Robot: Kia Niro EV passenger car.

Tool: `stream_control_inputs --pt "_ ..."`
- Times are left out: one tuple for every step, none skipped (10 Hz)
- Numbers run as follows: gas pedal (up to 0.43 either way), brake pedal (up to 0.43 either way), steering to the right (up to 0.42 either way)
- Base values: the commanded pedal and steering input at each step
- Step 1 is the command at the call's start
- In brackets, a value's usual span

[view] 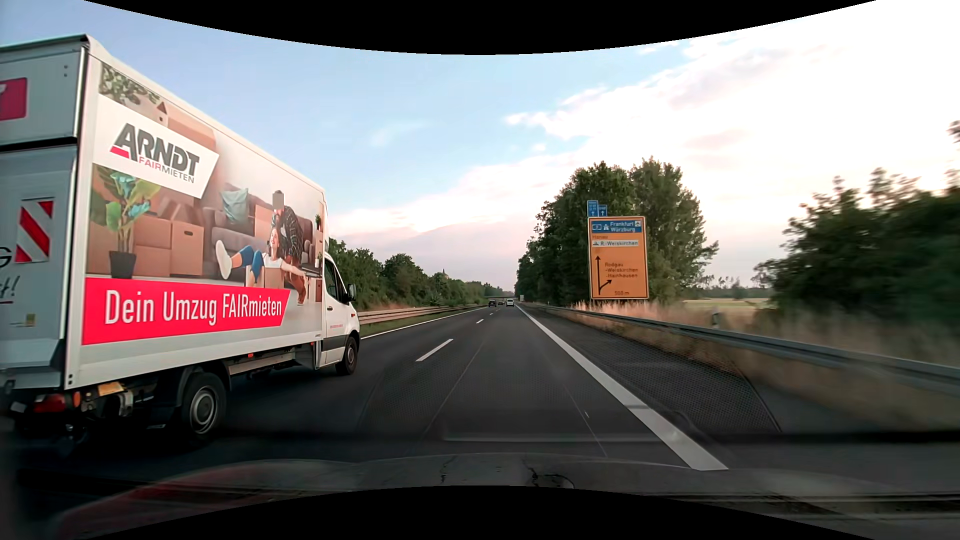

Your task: Follow the waypoints while adhering to traffic rules and regulations

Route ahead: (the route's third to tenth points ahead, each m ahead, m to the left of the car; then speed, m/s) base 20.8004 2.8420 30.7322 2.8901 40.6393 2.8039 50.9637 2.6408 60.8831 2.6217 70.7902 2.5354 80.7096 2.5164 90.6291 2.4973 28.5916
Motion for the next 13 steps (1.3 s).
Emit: stream_control_inputs --pt "0.15 0.0 -0.004" --pt "0.15 0.0 -0.004" --pt "0.15 0.0 -0.004" --pt "0.15 0.0 -0.004" --pt "0.15 0.0 -0.004" --pt "0.15 0.0 -0.004" --pt "0.15 0.0 -0.004" --pt "0.15 0.0 -0.004" --pt "0.15 0.0 -0.004" --pt "0.15 0.0 -0.004" --pt "0.15 0.0 -0.004" --pt "0.15 0.0 -0.004" --pt "0.15 0.0 -0.004"
